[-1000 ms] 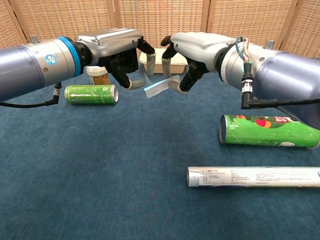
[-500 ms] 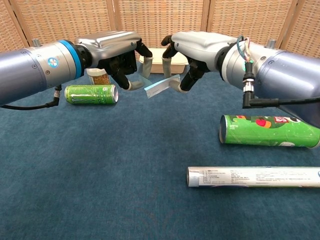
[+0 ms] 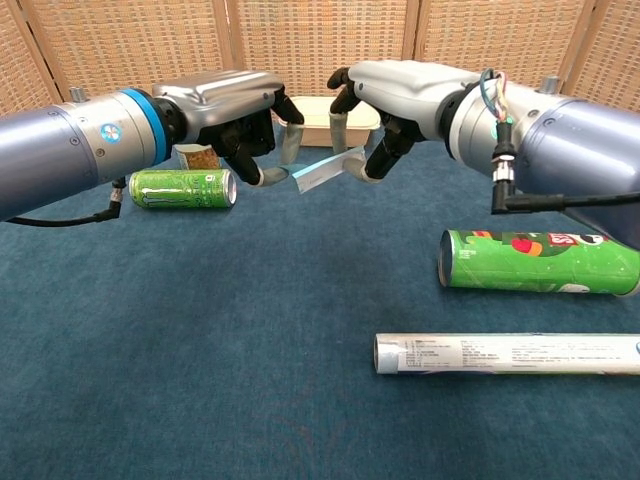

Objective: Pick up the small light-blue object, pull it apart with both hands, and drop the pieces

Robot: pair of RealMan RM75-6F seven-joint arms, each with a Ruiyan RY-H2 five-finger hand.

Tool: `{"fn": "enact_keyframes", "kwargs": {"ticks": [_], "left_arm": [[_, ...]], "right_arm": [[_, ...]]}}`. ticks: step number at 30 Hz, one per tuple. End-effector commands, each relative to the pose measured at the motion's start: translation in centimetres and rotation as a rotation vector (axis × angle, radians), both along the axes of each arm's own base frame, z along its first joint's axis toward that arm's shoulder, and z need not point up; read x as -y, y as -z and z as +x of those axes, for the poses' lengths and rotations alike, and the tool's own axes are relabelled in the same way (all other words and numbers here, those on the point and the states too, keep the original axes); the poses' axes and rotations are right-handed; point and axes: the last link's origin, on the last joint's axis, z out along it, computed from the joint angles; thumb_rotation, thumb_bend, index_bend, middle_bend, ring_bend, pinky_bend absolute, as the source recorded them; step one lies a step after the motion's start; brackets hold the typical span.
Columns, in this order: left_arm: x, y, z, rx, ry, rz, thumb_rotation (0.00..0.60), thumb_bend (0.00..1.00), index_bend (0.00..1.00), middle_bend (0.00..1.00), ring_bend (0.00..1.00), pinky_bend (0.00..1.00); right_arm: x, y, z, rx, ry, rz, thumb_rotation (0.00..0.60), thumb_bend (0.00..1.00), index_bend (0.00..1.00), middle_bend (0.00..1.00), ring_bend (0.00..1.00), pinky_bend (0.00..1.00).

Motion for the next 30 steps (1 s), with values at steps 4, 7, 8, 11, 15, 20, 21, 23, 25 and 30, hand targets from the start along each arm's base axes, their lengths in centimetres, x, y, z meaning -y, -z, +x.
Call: {"fn": "enact_keyframes", "kwargs": {"ticks": [4,7,8,11,15,20,21,23,25,30], "left_arm": [[-0.2,-0.3,-0.4,0.002,-0.008,0.022,0.600,0.57,0.74,0.99,0.84,0.87],[-0.7,-1.0,-2.1,-0.010,-0.041,0.047,0.600,0.58,0.76,0.99,0.84,0.87],[-0.9,-1.3,-2.8,-0.009,-0.056,0.051,0.600,0.59,0.76,0.99,0.84,0.87],[-1.3,-2.1,-4.7,0.001,-0.098,0.064,0.600,0.60,0.77,0.99,0.84,0.87],[-1.9,-3.7,-8.3,-0.003,-0.158,0.085,0.600,0.60,0.77,0.99,0.84,0.87],[-2.3,-5.7,-12.2,-0.027,-0.205,0.113,0.600,0.59,0.77,0.99,0.84,0.87],[-2.3,-5.9,-12.7,-0.034,-0.206,0.118,0.600,0.59,0.77,0.99,0.84,0.87],[-2.2,-6.3,-13.9,-0.059,-0.210,0.128,0.600,0.57,0.77,0.97,0.84,0.87],[-2.2,-6.7,-14.9,-0.089,-0.216,0.133,0.600,0.51,0.75,0.92,0.82,0.87],[-1.9,-7.4,-16.1,-0.120,-0.222,0.145,0.600,0.27,0.45,0.48,0.51,0.71]], "right_arm": [[0.3,-0.2,-0.8,-0.012,0.011,-0.010,0.600,0.67,0.68,0.04,0.00,0.00],[0.8,-0.4,-1.9,-0.035,0.020,-0.028,0.600,0.67,0.68,0.04,0.00,0.00],[1.0,-0.5,-2.2,-0.037,0.025,-0.029,0.600,0.67,0.68,0.04,0.00,0.00],[1.3,-0.5,-2.9,-0.040,0.042,-0.031,0.600,0.67,0.68,0.04,0.00,0.00],[1.9,-0.1,-3.8,-0.046,0.064,-0.029,0.600,0.67,0.68,0.04,0.00,0.00],[2.6,0.7,-4.2,-0.052,0.085,-0.025,0.600,0.67,0.68,0.04,0.00,0.00],[2.7,0.9,-4.2,-0.052,0.088,-0.024,0.600,0.67,0.68,0.04,0.00,0.00],[2.9,1.4,-4.2,-0.055,0.094,-0.022,0.600,0.67,0.68,0.04,0.00,0.00],[3.1,2.0,-4.2,-0.060,0.102,-0.018,0.600,0.67,0.68,0.05,0.00,0.00],[3.5,3.2,-4.5,-0.063,0.134,-0.012,0.600,0.67,0.68,0.05,0.00,0.00]]}}
